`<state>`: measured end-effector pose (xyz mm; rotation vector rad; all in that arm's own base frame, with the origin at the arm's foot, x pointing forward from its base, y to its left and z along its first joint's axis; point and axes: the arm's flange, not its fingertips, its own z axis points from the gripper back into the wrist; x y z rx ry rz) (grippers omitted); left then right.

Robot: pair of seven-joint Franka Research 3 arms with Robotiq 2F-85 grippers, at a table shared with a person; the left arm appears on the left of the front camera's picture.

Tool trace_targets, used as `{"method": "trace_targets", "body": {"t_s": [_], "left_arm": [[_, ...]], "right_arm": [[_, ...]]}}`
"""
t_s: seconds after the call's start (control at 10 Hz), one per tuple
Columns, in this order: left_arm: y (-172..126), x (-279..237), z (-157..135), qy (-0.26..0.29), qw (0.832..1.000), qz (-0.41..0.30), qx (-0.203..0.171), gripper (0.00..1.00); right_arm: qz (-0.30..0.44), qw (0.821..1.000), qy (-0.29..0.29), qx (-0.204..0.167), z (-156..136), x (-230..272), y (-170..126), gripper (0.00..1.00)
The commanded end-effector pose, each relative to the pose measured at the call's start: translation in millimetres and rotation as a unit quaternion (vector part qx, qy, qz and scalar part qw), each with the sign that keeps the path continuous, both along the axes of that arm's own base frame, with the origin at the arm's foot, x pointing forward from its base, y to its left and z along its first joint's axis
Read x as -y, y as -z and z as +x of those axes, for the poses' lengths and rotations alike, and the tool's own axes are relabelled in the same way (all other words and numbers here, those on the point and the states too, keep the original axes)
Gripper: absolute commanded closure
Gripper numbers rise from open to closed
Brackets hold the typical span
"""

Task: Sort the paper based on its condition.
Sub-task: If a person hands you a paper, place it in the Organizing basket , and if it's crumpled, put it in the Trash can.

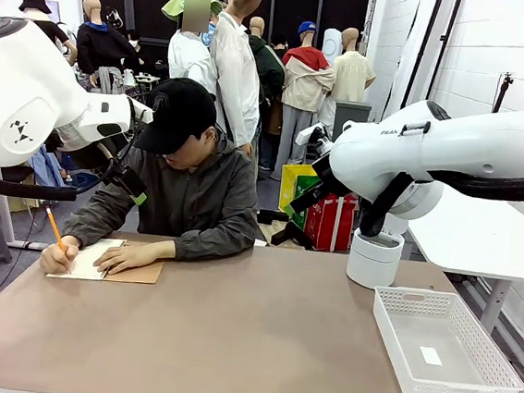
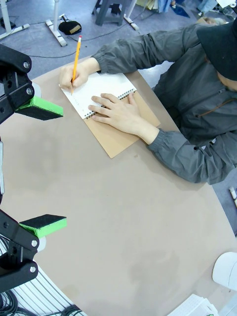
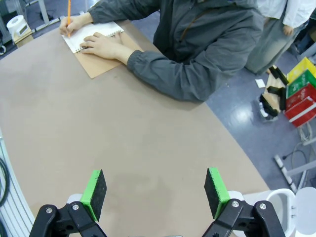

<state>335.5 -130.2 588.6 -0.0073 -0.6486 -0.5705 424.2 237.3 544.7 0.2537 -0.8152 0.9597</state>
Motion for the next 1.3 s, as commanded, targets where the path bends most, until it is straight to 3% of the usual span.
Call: {"method": "trace_targets", "body": {"t_s": [0.0,1.2], "left_arm": [[-1.4,-0.4,0.6,-0.001,1.0,0.0,-0.001,0.0],[-1.4,-0.4,0.6,-0.001,1.0,0.0,-0.001,0.0]], "right_arm": [[0.001,1.0,0.001,0.0,0.2,0.3,-0.2,0.0],[0.001,1.0,0.001,0.0,0.2,0.3,-0.2,0.0]]}}
